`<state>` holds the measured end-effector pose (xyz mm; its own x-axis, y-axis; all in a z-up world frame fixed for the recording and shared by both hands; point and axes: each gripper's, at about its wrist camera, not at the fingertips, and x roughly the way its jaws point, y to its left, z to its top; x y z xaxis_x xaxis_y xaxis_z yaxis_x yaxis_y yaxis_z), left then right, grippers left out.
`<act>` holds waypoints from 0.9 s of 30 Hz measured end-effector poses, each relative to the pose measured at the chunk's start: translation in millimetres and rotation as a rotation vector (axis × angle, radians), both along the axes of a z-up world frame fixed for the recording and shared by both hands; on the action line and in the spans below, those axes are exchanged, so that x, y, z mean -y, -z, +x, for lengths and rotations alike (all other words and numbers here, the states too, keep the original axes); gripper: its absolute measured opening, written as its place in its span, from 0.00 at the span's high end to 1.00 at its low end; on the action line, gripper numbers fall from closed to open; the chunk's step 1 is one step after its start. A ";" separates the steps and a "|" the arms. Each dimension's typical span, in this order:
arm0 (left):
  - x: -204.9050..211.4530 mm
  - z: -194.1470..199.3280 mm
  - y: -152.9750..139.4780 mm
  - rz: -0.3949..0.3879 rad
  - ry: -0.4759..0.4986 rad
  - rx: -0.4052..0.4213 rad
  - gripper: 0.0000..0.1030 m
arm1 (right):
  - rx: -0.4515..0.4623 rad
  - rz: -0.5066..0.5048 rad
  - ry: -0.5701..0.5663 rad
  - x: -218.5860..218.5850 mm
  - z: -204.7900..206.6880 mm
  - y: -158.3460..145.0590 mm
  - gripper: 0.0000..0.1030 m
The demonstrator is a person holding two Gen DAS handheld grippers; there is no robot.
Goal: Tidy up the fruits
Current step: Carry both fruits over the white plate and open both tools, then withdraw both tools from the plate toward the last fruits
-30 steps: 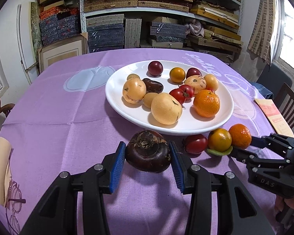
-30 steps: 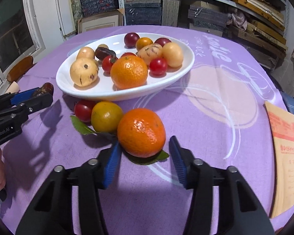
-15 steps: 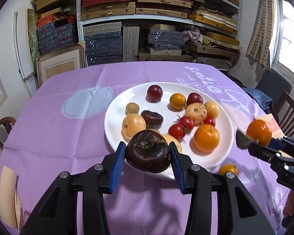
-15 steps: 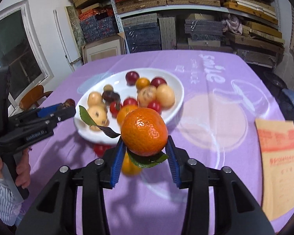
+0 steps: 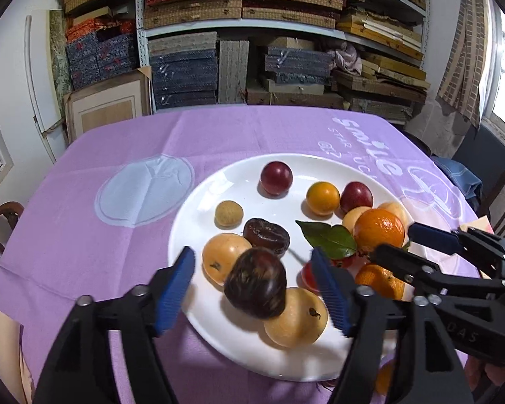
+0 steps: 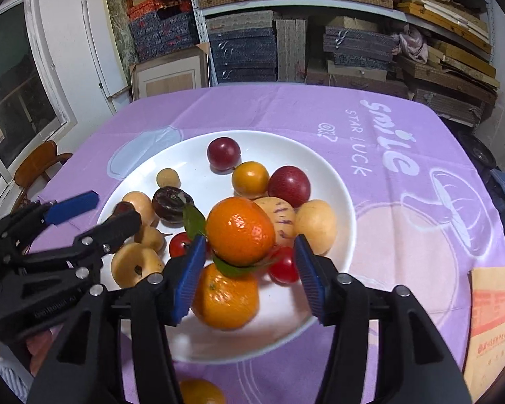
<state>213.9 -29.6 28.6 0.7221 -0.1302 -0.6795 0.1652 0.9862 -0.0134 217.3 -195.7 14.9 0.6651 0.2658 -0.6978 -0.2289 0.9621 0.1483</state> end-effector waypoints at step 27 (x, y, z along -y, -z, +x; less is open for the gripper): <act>32.1 -91.7 50.2 0.109 0.185 0.010 0.14 | 0.066 0.081 -0.012 60.3 -146.9 14.1 0.30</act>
<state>122.2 -61.7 -21.6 0.6997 -0.1869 -0.6895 0.3427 0.9347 0.0944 70.4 -256.0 0.7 0.7053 0.3280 -0.6284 -0.2521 0.9446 0.2100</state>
